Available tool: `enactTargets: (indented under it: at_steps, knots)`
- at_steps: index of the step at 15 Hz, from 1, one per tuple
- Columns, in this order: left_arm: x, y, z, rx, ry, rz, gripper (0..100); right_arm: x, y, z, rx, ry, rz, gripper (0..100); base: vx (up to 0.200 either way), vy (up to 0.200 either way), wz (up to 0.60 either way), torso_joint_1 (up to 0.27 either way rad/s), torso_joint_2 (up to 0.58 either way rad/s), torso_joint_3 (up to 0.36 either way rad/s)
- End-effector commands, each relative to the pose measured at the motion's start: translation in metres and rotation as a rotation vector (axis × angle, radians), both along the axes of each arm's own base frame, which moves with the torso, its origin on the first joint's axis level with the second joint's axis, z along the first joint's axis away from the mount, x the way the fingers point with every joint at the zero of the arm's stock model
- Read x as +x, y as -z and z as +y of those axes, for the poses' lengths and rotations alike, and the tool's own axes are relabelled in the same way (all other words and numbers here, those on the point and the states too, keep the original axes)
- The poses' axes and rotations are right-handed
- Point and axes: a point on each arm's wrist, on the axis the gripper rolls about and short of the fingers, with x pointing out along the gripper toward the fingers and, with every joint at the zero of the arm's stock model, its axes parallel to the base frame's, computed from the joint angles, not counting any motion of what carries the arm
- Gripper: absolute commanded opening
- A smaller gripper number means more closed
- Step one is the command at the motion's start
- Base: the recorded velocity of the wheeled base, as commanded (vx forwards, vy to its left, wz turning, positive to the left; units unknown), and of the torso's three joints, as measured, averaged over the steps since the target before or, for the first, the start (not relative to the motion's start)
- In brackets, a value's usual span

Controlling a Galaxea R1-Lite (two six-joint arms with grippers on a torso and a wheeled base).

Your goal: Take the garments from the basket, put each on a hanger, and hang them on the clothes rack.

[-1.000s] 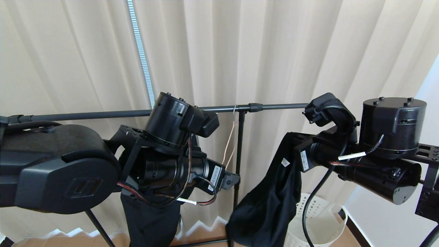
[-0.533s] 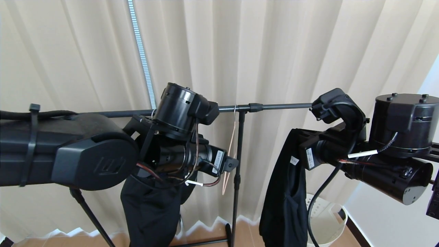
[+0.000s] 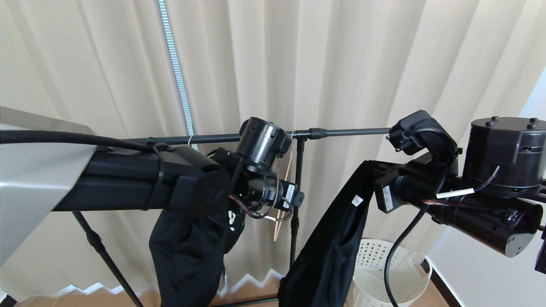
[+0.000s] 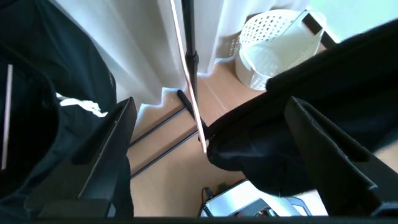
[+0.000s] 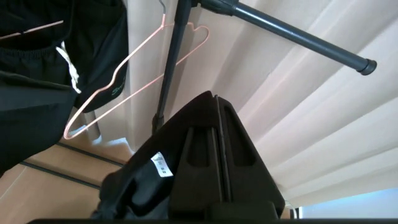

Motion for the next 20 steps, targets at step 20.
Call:
enactTargets:
  at_steps: [20]
  knots:
    - [0.077,0.075,-0.013,0.055,-0.110,0.049,100,0.006,0.008,0.004,-0.017,-0.001,0.023,0,0.000,0.000,0.00,0.000,0.00,0.000]
